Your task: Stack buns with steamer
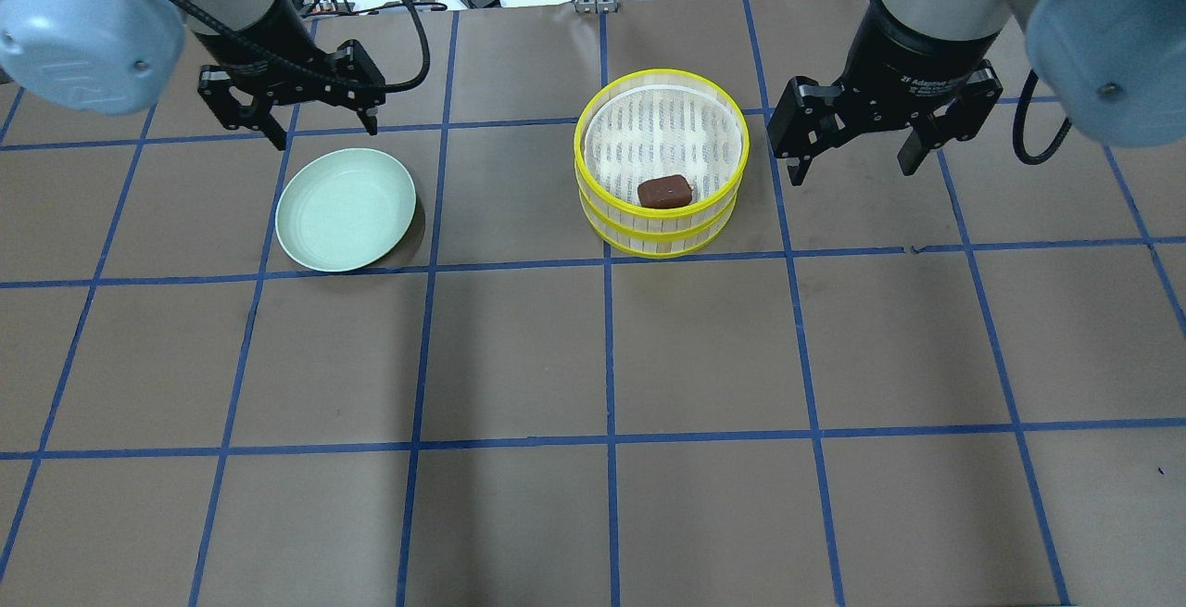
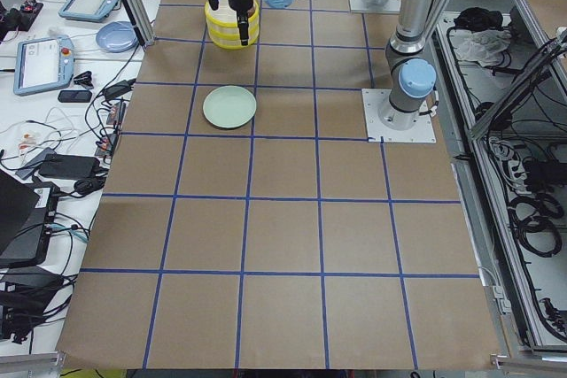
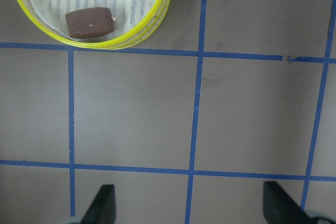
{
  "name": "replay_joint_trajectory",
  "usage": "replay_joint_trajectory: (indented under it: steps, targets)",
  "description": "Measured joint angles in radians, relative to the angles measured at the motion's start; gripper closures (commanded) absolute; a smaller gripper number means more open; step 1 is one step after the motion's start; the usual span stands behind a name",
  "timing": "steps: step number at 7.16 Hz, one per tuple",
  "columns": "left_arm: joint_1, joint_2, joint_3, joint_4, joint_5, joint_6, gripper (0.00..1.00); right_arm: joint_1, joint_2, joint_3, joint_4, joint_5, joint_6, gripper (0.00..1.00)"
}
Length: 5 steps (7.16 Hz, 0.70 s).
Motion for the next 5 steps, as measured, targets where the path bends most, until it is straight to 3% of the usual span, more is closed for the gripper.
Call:
replay_joint_trajectory:
  steps: [3,5]
  targets:
    - [0.026,0.113,-0.002,-0.110,0.063,0.047,0.00,0.000,0.000,0.000,-0.001,0.000,0.001,0.00]
    - [0.024,0.138,-0.008,-0.108,0.024,0.047,0.00,0.000,0.000,0.000,-0.003,0.000,0.001,0.00]
